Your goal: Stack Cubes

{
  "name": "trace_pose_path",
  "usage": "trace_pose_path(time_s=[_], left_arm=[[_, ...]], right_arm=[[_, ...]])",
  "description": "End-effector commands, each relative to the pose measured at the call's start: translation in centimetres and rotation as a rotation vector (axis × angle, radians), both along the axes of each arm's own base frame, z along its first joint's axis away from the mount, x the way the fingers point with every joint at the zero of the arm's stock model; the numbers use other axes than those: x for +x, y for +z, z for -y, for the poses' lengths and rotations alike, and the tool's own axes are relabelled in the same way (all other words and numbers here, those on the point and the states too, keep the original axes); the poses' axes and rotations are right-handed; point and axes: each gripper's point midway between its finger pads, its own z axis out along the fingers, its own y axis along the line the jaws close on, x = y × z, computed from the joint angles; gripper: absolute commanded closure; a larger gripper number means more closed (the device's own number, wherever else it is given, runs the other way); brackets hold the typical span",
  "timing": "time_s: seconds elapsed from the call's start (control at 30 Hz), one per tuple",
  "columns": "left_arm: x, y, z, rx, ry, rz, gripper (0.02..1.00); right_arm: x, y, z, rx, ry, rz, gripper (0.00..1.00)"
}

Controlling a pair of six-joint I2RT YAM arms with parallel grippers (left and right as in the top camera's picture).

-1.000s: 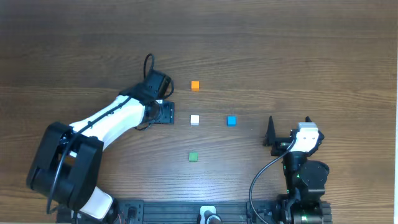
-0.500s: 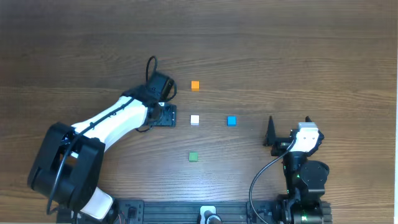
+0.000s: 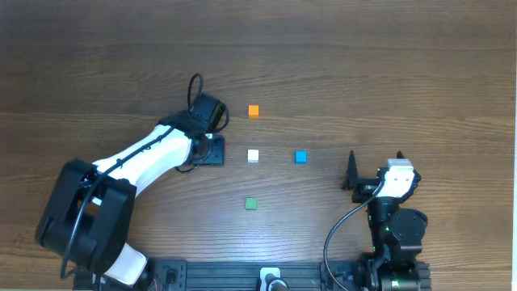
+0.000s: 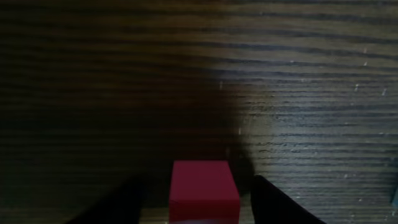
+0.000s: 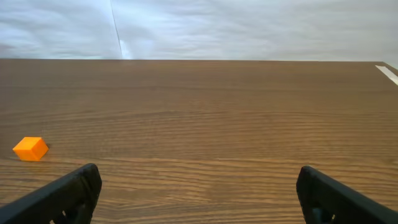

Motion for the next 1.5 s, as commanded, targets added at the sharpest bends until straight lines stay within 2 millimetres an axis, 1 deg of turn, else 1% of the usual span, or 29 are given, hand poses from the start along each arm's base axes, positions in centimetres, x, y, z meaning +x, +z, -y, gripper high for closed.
trace_pose_path(time_s=[0.03, 0.1, 0.33, 0.43, 0.57, 0.67, 0.8, 0.9, 1.0, 1.07, 1.17, 1.27, 1.3, 1.4, 1.5], left_arm=[[0.2, 0.4, 0.3, -0.010, 0.011, 0.009, 0.516], [0.2, 0.4, 0.3, -0.010, 0.011, 0.009, 0.566], [0.2, 0.5, 0.3, -0.012, 0.015, 0.012, 0.682], [0.4, 0.8, 0.3, -0.016, 0.015, 0.022, 0.730], [0.6, 1.6, 0.4, -0.027, 0.014, 0.044, 0.831], [0.6, 2.2, 0.5, -0.035, 0.018, 0.056, 0.873], [0.5, 3.3, 0.5, -0.044, 0.042, 0.067, 0.888], [0.8, 5.0, 1.0, -0.041, 0.065, 0.085, 0.899], [1.3, 7.1, 2.4, -0.042, 0.075, 0.109, 0.917], [1.8, 8.7, 4.3, -0.060, 0.064, 0.139, 0.923], [2.1, 10.0, 6.9, -0.094, 0.037, 0.166, 0.923], [1.9, 9.7, 8.8, -0.108, 0.047, 0.155, 0.923], [1.7, 9.0, 9.9, -0.108, 0.048, 0.140, 0.928], [1.6, 8.1, 11.3, -0.097, 0.021, 0.124, 0.934], [1.6, 7.2, 12.2, -0.087, 0.005, 0.099, 0.939]], right_arm=[[0.0, -0.2, 0.0, -0.003, 0.002, 0.001, 0.009], [0.0, -0.2, 0.0, -0.003, 0.002, 0.001, 0.007], [0.0, -0.2, 0.0, -0.003, 0.002, 0.001, 0.009], [0.0, -0.2, 0.0, -0.003, 0.002, 0.001, 0.009], [0.0, -0.2, 0.0, -0.003, 0.002, 0.001, 0.007], [0.0, -0.2, 0.0, -0.003, 0.002, 0.001, 0.007], [0.0, -0.2, 0.0, -0.003, 0.002, 0.001, 0.009], [0.0, -0.2, 0.0, -0.003, 0.002, 0.001, 0.007], [0.0, -0.2, 0.0, -0.003, 0.002, 0.001, 0.009], [0.0, -0.2, 0.0, -0.003, 0.002, 0.001, 0.009], [0.0, -0.2, 0.0, -0.003, 0.002, 0.001, 0.009], [0.0, -0.2, 0.0, -0.003, 0.002, 0.001, 0.009], [0.0, -0.2, 0.0, -0.003, 0.002, 0.001, 0.009], [0.0, -0.2, 0.0, -0.003, 0.002, 0.001, 0.007], [0.0, -0.2, 0.0, -0.003, 0.002, 0.001, 0.009]])
